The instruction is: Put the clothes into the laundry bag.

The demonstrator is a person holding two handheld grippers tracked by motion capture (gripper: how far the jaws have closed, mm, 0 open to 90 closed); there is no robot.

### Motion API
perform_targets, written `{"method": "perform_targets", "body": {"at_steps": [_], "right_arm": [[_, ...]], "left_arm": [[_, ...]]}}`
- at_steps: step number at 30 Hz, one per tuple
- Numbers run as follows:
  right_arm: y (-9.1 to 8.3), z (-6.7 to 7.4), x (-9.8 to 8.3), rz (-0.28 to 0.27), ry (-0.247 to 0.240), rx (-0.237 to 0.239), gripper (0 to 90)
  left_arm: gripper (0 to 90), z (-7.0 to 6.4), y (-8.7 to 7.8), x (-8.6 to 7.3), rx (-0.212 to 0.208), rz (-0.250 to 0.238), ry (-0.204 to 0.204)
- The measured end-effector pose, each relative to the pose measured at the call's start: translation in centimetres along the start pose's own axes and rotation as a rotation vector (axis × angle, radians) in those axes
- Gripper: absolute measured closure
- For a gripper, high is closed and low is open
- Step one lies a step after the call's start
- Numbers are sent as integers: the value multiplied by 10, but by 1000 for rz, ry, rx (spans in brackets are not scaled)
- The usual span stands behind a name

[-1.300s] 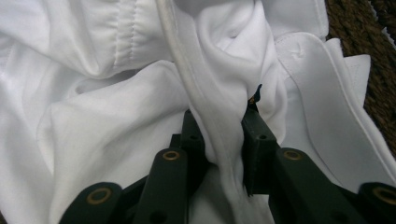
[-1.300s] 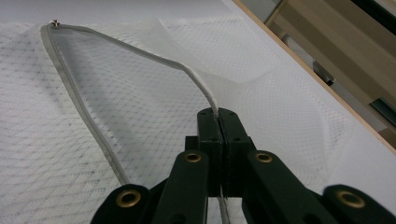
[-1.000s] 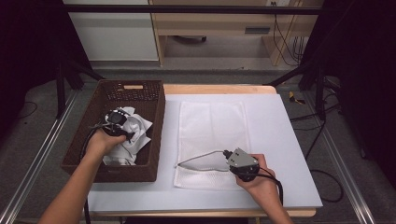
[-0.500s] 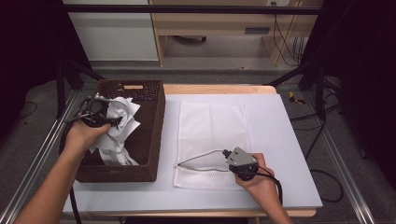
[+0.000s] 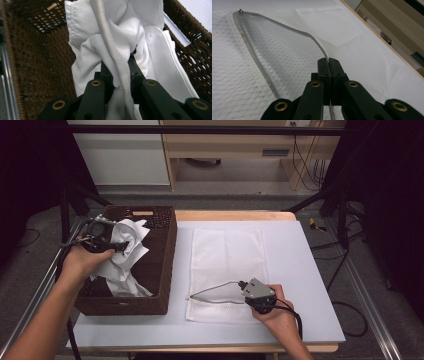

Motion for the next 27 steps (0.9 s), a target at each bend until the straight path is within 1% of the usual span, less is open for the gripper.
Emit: {"method": "perform_targets", "body": {"at_steps": [1,2,3,5,8,9,12,13,14,15,17,18,19,21,23,24,25,26,27], "right_arm": [[0,0,0,0,2,-1,894],[-1,0,0,-2,4,-2,894],[-1,0,-1,-1,1,-1,894],[-1,0,-1,1,1,-2,894],[0,0,-2,3,0,-3,894],[0,0,-2,5,-5,-3,894],[0,0,-2,6,-7,-3,894],[0,0,-2,7,-8,-5,894],[-1,0,-2,6,-8,-5,894],[-1,0,-2,6,-9,-6,894],[-2,0,-2,8,-11,-5,894],[-2,0,-2,8,-12,-5,894],[-2,1,-2,8,-12,-5,894],[-2,1,-2,8,-11,-4,894],[-2,0,-2,8,-15,-5,894],[-2,0,-2,8,-15,-5,894],[-2,0,-2,9,-13,-6,894],[-2,0,-2,9,-13,-6,894],[-2,0,-3,9,-13,-7,894]], "left_arm": [[791,-1,3,-3,-8,12,4],[791,-4,10,-8,-26,29,3],[791,-6,13,-9,-34,33,6],[791,-9,16,-10,-36,37,15],[791,-11,15,-8,-41,30,15],[791,-13,13,-3,-46,17,17],[791,-19,8,3,-70,11,14],[791,-22,7,5,-74,6,19],[791,-22,7,5,-74,6,19],[791,-28,1,11,-82,-13,29],[791,-34,-7,17,-87,-37,42],[791,-34,-7,17,-87,-37,42],[791,-36,-11,20,-85,-47,50],[791,-42,-19,26,-77,-46,74],[792,-46,-23,30,-100,-60,69],[792,-46,-23,30,-100,-60,69],[792,-50,-29,34,-117,-79,72],[792,-50,-29,34,-117,-79,72],[792,-53,-37,38,-113,-96,83]]}}
Point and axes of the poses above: each handheld gripper's, and its own axes: y roughly forward along the jaws, x roughly out of its top, z roughly to its left, the point moved 6 cm from there along y, roughly forward along the jaws, and after that the axes turned 6 degrees about -y, right-handed, at the moved point
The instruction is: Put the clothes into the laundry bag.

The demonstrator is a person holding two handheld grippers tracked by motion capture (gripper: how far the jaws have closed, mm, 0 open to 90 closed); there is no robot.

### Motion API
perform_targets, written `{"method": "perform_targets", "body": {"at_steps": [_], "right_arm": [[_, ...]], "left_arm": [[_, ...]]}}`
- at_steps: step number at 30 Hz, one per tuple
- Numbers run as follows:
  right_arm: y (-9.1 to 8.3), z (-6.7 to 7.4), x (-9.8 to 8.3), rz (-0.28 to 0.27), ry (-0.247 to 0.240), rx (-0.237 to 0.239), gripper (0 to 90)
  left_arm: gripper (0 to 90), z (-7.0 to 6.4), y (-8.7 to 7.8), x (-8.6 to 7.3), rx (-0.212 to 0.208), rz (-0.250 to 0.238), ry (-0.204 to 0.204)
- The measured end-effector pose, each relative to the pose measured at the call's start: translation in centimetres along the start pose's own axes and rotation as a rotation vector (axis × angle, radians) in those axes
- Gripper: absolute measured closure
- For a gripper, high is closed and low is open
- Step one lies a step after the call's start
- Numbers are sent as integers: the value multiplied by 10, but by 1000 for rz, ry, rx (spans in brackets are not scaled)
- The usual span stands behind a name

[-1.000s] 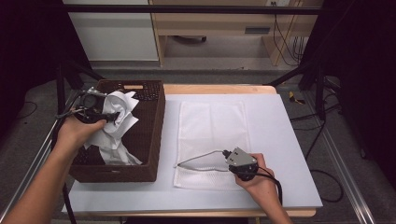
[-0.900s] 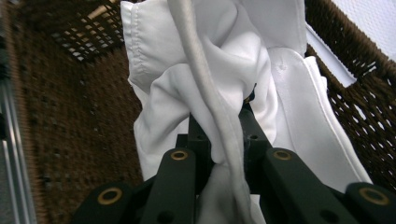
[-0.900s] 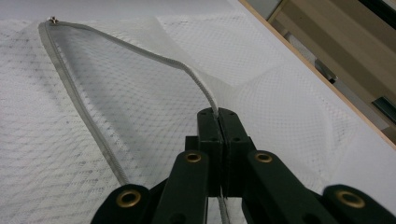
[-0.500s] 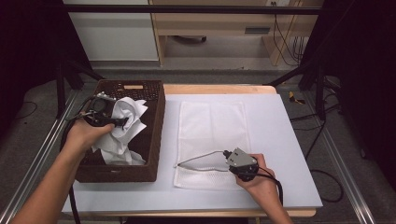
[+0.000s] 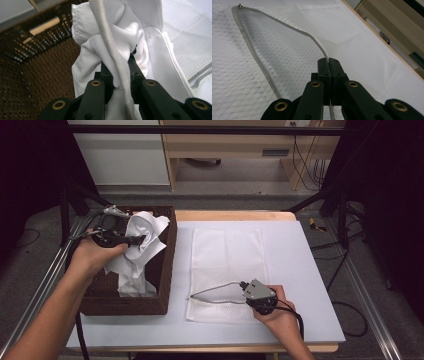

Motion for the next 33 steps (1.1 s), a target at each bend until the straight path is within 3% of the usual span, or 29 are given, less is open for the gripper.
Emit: {"method": "perform_targets", "body": {"at_steps": [8,15,18,29,33], "right_arm": [[-1,0,-1,3,-4,1,894],[-1,0,-1,5,-7,1,894],[-1,0,-1,5,-8,1,894],[0,1,-2,-2,6,15,894],[0,0,-2,-7,14,18,894]], "left_arm": [[793,0,-26,13,22,-43,12],[793,0,-31,13,12,-47,1],[793,-2,-39,16,8,-72,3],[793,-13,-88,40,18,-159,43],[793,-18,-98,44,18,-171,57]]}}
Point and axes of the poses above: each handheld gripper's, and its own axes: y roughly forward along the jaws, x roughly out of its top, z roughly to its left, the point moved 6 cm from there along y, roughly forward along the jaws, and after that the axes turned 6 degrees about -y, right-handed, at the moved point
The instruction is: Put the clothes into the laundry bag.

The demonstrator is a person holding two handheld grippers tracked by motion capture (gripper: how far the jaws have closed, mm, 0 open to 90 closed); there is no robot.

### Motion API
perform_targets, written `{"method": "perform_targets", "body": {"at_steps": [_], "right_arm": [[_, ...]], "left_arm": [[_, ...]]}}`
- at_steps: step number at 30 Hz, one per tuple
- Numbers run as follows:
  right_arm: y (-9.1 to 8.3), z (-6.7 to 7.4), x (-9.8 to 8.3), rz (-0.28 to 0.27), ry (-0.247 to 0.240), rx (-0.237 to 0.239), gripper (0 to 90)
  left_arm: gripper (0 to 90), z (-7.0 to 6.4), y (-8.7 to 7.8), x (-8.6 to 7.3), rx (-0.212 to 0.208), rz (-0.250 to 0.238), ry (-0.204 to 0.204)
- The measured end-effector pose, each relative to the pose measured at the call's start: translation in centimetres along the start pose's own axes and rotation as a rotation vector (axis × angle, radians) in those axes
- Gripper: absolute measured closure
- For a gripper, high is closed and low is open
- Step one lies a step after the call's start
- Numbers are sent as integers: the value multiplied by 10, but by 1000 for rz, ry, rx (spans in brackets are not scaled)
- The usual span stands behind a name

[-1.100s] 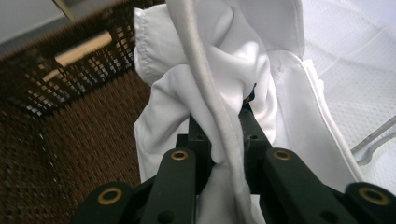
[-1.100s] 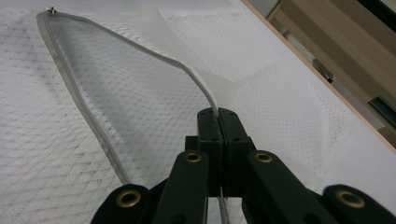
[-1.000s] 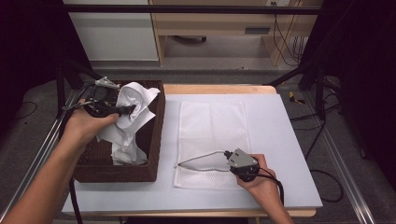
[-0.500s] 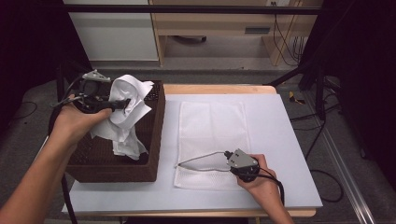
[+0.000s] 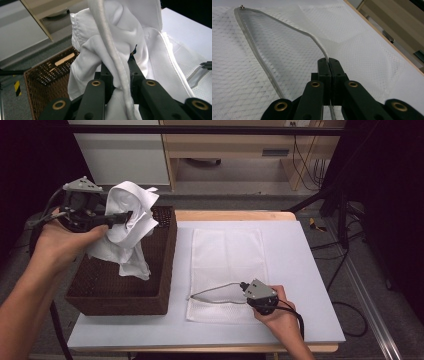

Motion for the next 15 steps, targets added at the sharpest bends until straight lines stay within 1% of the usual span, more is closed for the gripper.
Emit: {"method": "perform_targets", "body": {"at_steps": [1,2,3,8,13,15], "right_arm": [[0,0,0,-4,11,6,894],[0,0,0,-5,15,9,894],[0,-1,0,-8,11,11,894],[0,-1,-1,-8,20,17,894],[0,-1,0,-11,28,20,894],[0,0,0,-12,35,23,894]], "left_arm": [[793,-3,-4,4,2,-8,7],[793,-4,-6,5,0,-6,13],[793,-6,-6,5,-4,-8,18],[793,-12,-4,7,-20,-7,25],[793,-21,-7,15,-48,-39,25],[793,-26,-9,19,-55,-46,37]]}}
Point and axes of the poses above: each handheld gripper's, and its own axes: y roughly forward along the jaws, x roughly out of its top, z roughly to its left, the point moved 6 cm from there along y, roughly forward along the jaws, and after that the axes turned 6 degrees about -y, right-handed, at the moved point
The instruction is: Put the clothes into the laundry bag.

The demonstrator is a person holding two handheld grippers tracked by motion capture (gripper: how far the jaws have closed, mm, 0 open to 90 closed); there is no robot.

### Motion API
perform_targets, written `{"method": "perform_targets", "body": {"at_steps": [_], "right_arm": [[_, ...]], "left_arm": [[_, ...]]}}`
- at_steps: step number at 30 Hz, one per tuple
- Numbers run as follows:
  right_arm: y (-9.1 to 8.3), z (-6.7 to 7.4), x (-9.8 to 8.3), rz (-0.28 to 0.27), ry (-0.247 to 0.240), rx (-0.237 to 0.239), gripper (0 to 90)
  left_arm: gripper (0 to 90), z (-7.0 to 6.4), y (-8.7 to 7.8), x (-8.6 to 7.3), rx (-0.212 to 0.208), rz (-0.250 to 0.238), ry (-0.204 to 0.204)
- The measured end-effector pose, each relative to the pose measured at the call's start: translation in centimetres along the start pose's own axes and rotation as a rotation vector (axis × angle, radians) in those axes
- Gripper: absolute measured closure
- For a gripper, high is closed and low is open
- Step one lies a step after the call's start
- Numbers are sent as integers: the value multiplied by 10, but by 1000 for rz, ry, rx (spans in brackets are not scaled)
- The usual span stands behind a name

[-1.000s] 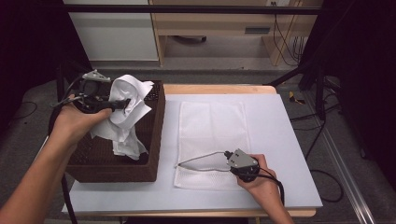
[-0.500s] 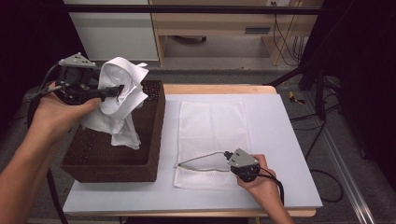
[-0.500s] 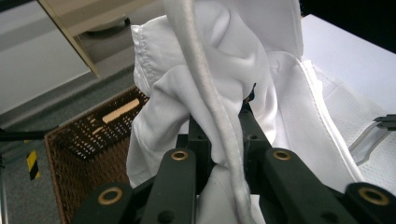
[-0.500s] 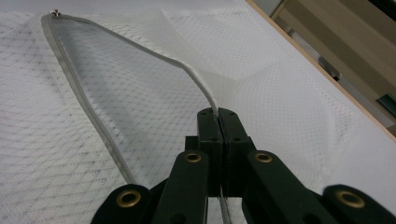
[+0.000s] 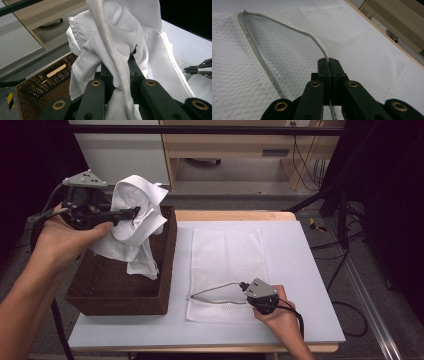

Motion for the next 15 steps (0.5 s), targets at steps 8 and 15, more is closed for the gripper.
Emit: {"method": "perform_targets", "body": {"at_steps": [8,15], "right_arm": [[-1,-1,1,-25,53,27,894],[0,-3,0,-51,109,63,894]], "left_arm": [[793,-34,-6,18,-62,-38,48],[793,-67,-3,28,-125,-55,85]]}}
Point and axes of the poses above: each handheld gripper's, and its own axes: y roughly forward along the jaws, x roughly out of its top, z roughly to its left, the point moved 6 cm from there along y, roughly forward along the jaws, and after that the axes turned 6 degrees about -y, right-handed, at the moved point
